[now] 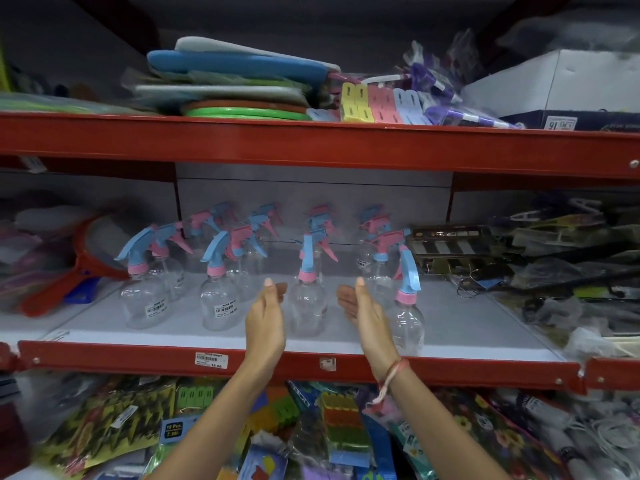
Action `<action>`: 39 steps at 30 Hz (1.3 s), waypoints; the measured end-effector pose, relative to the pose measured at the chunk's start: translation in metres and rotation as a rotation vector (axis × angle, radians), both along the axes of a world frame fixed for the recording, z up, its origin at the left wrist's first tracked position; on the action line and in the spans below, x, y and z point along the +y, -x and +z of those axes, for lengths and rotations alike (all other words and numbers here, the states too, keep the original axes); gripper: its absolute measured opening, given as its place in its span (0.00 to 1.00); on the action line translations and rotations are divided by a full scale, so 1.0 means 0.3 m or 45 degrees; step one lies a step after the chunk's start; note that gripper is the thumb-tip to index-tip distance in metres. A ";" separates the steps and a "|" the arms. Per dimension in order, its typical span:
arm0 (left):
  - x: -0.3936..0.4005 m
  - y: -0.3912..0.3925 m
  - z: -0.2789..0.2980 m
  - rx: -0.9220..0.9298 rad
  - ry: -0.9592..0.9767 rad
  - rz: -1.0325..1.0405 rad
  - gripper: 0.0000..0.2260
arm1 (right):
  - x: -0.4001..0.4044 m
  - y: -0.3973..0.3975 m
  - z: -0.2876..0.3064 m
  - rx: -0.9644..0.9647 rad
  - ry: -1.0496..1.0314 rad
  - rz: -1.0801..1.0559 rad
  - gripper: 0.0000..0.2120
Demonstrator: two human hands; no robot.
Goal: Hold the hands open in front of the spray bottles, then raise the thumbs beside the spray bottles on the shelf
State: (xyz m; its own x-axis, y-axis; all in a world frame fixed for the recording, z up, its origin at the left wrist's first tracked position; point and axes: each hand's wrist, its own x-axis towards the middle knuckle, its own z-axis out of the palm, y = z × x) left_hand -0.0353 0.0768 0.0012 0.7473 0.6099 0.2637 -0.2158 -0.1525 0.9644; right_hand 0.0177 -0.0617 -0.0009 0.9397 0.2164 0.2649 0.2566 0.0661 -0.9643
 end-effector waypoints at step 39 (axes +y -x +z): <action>0.133 0.183 0.040 0.379 -0.171 -0.520 0.45 | 0.042 0.181 -0.020 0.026 0.046 -0.163 0.27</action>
State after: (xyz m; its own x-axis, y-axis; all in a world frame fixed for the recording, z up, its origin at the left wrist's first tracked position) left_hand -0.0901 0.1166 0.0131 0.9718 0.2284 0.0596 -0.0033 -0.2393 0.9709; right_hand -0.0365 -0.0490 -0.0070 0.9654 0.1033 0.2394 0.2408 -0.0012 -0.9706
